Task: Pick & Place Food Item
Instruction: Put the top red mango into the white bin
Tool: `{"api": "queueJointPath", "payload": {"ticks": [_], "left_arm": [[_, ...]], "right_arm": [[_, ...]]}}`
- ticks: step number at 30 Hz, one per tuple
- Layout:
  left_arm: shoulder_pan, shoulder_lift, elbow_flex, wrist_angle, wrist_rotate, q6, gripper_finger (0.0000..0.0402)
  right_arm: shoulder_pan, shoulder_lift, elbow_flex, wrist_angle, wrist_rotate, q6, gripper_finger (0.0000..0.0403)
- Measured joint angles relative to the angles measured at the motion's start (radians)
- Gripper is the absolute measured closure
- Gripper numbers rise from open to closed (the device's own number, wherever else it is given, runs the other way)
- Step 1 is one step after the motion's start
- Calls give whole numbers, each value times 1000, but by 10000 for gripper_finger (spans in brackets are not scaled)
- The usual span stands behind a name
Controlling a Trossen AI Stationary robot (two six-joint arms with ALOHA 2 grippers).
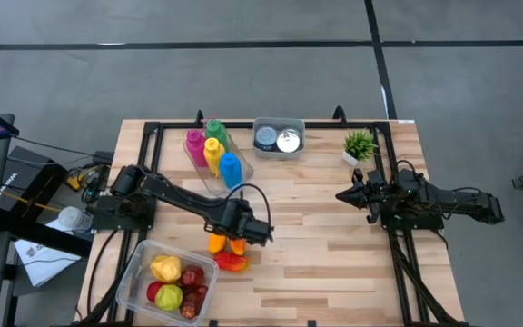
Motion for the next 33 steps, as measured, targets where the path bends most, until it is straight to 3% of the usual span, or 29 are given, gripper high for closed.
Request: {"api": "queueJointPath", "payload": {"ticks": [5, 15, 19, 33], "left_arm": [[-19, 0, -90, 141, 19, -55, 101], [-35, 1, -260, 257, 71, -132, 101], [-36, 1, -328, 403, 80, -140, 101], [-16, -5, -368, 451, 92, -137, 101]], "right_arm": [[0, 0, 0, 0, 0, 0, 390], [0, 0, 0, 0, 0, 0, 390], [0, 0, 0, 0, 0, 0, 390], [0, 0, 0, 0, 0, 0, 391]]}}
